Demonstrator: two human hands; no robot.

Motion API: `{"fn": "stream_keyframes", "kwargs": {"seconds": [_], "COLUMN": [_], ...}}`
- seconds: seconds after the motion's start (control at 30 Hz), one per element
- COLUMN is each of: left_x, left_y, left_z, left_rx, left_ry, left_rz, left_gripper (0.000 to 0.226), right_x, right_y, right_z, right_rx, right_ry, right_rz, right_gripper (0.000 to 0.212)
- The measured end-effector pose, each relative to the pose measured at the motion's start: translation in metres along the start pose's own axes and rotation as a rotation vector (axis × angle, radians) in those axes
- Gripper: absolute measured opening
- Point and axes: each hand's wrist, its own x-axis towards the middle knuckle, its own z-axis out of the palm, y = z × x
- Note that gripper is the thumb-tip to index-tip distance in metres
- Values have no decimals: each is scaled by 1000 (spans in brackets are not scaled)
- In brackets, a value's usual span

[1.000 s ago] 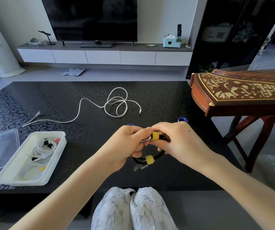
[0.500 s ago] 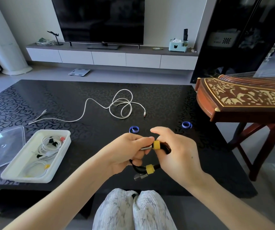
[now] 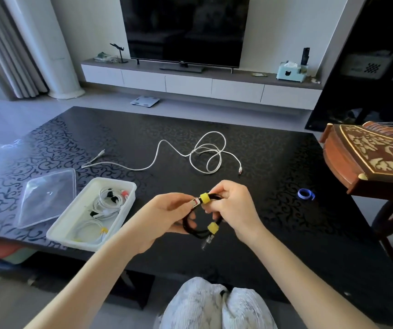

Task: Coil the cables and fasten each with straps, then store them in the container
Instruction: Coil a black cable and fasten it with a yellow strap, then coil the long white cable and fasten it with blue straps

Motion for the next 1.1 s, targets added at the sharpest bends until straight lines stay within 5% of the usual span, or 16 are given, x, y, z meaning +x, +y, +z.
{"fn": "stream_keyframes", "kwargs": {"seconds": [0.2, 0.37, 0.5, 0.7, 0.87, 1.1], "left_x": [-17, -21, -16, 15, 29, 26], "left_y": [-27, -55, -81, -102, -110, -93], "left_z": [-66, -143, -179, -201, -198, -189], "left_rx": [-168, -355, -259, 240, 941, 1121], "left_ry": [332, 644, 662, 546, 408, 569], "left_rz": [-44, -138, -226, -432, -439, -279], "left_gripper": [15, 14, 13, 10, 21, 19], "right_x": [27, 33, 34, 35, 37, 39], "right_y": [-1, 0, 9, 17, 21, 32], "right_z": [57, 94, 100, 100, 99, 85], "right_rx": [67, 53, -42, -124, -178, -178], "right_ry": [-297, -283, -293, -290, -298, -224], "right_rz": [87, 44, 65, 68, 43, 47], "right_gripper": [35, 16, 7, 7, 8, 10]}}
